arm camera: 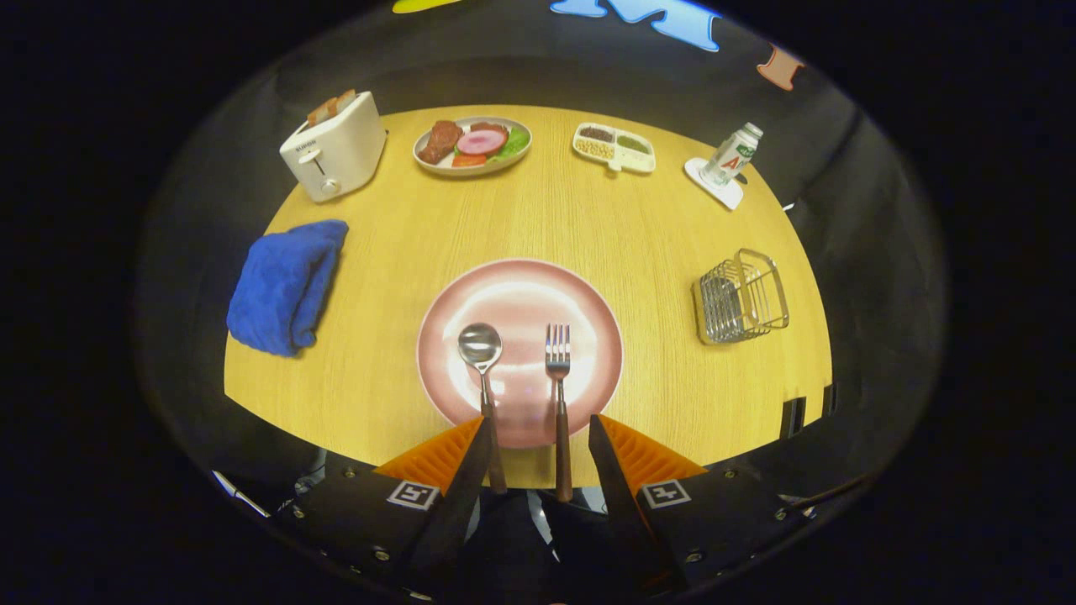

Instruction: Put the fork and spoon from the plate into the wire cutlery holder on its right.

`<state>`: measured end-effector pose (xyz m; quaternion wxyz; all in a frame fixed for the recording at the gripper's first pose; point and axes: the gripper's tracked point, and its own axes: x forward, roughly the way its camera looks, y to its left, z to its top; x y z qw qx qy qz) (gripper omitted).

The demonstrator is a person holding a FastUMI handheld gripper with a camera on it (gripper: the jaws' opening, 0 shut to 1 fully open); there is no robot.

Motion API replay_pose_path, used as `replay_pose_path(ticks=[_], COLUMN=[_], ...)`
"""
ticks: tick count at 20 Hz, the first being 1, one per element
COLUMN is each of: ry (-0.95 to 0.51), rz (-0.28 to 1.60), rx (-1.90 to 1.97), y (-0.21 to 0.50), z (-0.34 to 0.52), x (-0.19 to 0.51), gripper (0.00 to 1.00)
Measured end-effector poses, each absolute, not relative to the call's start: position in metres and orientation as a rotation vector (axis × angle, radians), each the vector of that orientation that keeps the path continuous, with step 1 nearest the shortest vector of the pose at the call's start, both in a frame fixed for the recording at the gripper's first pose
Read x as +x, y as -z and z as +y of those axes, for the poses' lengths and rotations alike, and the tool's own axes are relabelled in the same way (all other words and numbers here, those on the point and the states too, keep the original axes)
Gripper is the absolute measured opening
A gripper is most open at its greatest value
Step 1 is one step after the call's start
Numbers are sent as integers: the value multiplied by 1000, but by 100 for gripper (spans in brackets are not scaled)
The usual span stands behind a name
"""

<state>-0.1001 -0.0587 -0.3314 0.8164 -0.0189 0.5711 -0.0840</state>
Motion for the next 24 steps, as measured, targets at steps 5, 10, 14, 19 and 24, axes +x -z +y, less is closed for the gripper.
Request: replay_pose_path(ticks=[5,10,14,19,24], ry=[202,198,181,179,165], rz=[1328,1436,1485,1514,1521], rx=[-47,-97,-77,-102,-127], y=[357,381,402,417,423], z=[-70,-81,-79,-85,-87], x=[-115,-129,-134,-134,-130], gripper=[73,72,73,73,35])
